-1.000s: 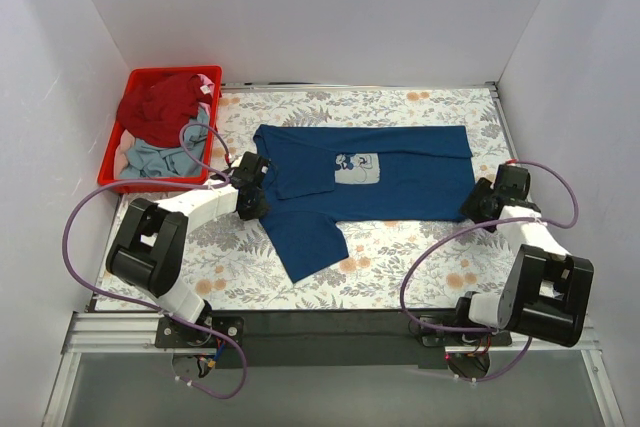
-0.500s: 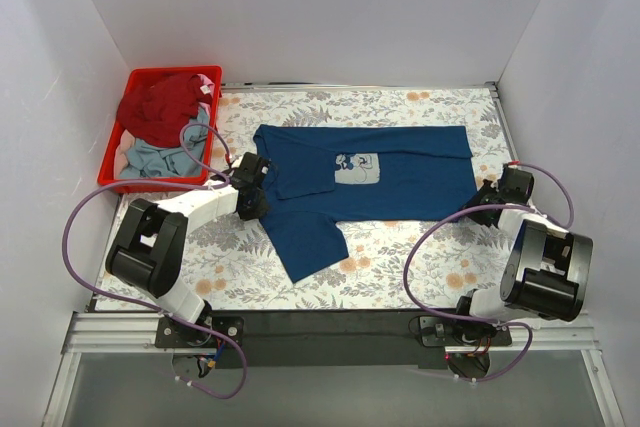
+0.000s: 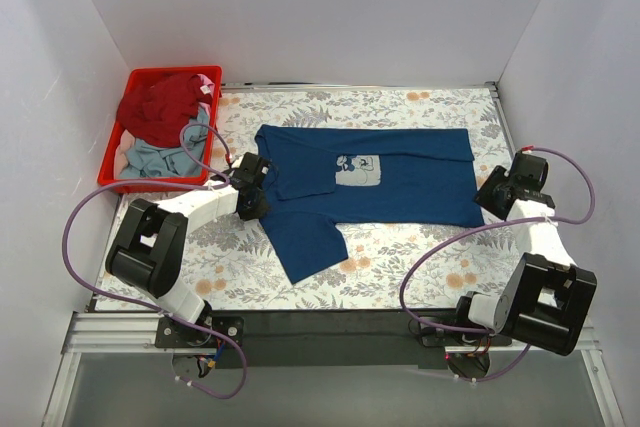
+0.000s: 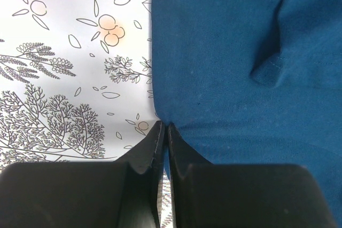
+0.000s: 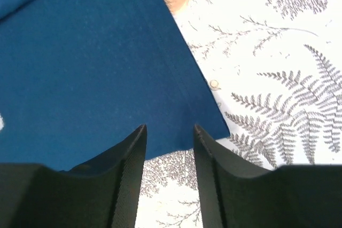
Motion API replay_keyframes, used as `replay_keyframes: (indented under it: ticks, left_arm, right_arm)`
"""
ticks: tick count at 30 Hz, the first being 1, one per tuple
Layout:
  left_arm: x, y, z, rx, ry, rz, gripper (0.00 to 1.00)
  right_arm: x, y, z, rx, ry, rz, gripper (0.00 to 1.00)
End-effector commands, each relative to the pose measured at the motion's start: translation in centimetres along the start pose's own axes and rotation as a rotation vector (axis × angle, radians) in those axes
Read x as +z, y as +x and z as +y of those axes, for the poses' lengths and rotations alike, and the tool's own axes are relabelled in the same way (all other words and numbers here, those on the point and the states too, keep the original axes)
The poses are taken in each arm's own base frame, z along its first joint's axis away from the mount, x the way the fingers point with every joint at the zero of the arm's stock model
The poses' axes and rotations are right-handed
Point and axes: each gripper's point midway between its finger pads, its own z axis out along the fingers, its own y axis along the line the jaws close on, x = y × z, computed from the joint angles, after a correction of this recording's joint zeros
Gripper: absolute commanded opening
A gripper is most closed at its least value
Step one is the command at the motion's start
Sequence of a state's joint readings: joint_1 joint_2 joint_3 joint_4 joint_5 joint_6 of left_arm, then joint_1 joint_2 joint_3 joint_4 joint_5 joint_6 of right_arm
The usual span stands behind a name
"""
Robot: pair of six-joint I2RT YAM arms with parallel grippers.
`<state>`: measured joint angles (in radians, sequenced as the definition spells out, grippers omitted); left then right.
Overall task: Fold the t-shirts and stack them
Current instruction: Fold the tshirt
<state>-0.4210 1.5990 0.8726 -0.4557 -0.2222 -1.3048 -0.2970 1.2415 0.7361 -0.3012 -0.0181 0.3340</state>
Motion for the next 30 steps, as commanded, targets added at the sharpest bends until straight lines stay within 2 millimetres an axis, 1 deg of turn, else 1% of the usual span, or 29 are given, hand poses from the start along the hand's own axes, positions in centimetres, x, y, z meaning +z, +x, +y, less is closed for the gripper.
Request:
replay_keyframes:
  ticks: [1, 3, 6, 7, 9, 10, 12, 13, 23, 25, 30]
  left_arm:
    - [0.3, 1.2, 2.1, 0.032, -0.075, 0.022, 0.00]
    - [0.3, 1.3, 2.2, 0.032, -0.078, 0.024, 0.00]
    - [0.3, 1.3, 2.2, 0.034, -0.079, 0.023, 0.00]
    - [0.3, 1.3, 2.2, 0.032, -0.079, 0.023, 0.00]
    - [0.3, 1.3, 2.3, 0.035, -0.084, 0.021, 0.00]
    - [0.3, 1.3, 2.4, 0.035, -0.086, 0.021, 0.00]
    - [0.3, 1.3, 2.3, 0.035, -0.085, 0.020, 0.00]
    - [0.3, 1.3, 2.4, 0.035, -0.086, 0.021, 0.00]
    - [0.3, 1.3, 2.4, 0.036, -0.089, 0.023, 0.00]
    - [0.3, 1.4, 2.4, 0.037, -0.088, 0.024, 0.00]
    - [0.2, 1.3, 2.4, 0.037, -0.086, 0.022, 0.00]
  right_arm:
    - [-0.7, 0.5, -0.9, -0.012, 0.052, 0.022, 0.48]
    - [-0.3, 1.0, -1.1, 0.000, 0.055, 0.031, 0.49]
    - [0.7, 2.0, -1.3, 0.031, 0.058, 0.073, 0.49]
    - [1.2, 2.6, -1.5, 0.043, 0.067, 0.094, 0.49]
    - [1.7, 2.6, -1.8, 0.056, 0.078, 0.082, 0.49]
    - [2.0, 3.0, -2.1, 0.058, 0.091, 0.090, 0.49]
    - [2.4, 3.2, -2.5, 0.058, 0.109, 0.095, 0.49]
    - [2.7, 3.7, -2.8, 0.056, 0.120, 0.111, 0.49]
    - [3.3, 5.2, -4.0, 0.053, 0.165, 0.138, 0.48]
    - [3.3, 5.3, -4.4, 0.047, 0.182, 0.136, 0.48]
    - [3.6, 5.6, -4.6, 0.038, 0.191, 0.149, 0.43]
